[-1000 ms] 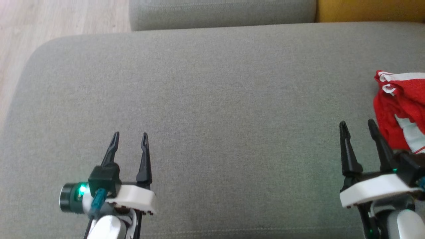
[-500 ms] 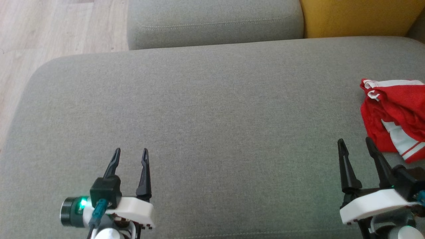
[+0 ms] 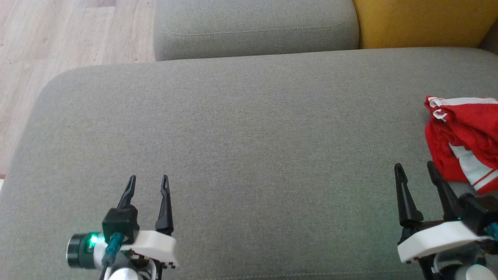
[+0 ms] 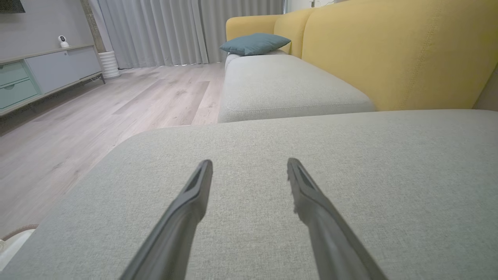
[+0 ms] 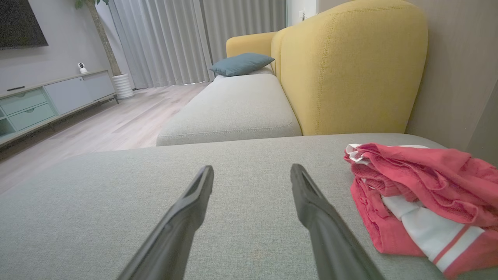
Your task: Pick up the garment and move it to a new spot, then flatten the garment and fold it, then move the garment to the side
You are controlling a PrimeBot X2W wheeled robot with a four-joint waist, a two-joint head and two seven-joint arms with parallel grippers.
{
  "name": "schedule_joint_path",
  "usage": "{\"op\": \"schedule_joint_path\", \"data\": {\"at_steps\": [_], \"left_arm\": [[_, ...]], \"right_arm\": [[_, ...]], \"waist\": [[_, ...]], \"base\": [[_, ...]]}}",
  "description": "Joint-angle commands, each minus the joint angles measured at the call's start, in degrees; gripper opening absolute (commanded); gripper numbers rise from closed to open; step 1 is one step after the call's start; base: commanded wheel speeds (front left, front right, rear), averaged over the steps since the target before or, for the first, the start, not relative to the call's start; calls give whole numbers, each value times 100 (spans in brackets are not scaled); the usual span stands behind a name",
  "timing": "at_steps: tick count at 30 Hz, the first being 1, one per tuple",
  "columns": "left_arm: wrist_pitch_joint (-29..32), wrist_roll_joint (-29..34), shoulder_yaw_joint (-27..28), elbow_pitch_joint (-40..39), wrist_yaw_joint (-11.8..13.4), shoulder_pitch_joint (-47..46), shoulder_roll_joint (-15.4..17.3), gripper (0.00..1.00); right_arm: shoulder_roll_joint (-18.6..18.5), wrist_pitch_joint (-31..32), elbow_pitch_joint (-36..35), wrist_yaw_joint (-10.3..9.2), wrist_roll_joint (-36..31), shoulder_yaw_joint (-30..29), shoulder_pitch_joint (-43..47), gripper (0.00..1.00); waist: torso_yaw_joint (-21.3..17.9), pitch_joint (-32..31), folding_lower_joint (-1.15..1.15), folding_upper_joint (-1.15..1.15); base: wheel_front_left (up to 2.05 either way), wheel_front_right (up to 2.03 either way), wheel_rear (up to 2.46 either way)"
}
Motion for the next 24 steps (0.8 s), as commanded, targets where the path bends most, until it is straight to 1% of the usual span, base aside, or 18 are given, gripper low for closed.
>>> {"op": "schedule_joint_path", "data": {"at_steps": [1,19,20,22,24], "left_arm": [[-2,-24,250,-176,37,-138,108,100],[82,-49,187,-175,110,-124,165,100],[74,-3,-21,25,91,102,51,0],[74,-26,-45,154,87,135,17,0],[88,-158,-9,125,59,143,3,0]], "right_arm": [[-23,-2,-183,21,37,146,-113,100],[-23,27,-192,21,95,174,-122,100],[1,5,31,0,54,23,0,0],[1,-1,195,0,76,33,11,0],[-1,-13,205,0,215,41,3,0]], "waist": [[-1,-1,0,0],[10,-10,0,0],[9,-11,0,0],[9,-11,0,0],[8,-9,0,0]], "base": [[0,0,0],[0,0,0],[0,0,0],[0,0,0],[0,0,0]]}}
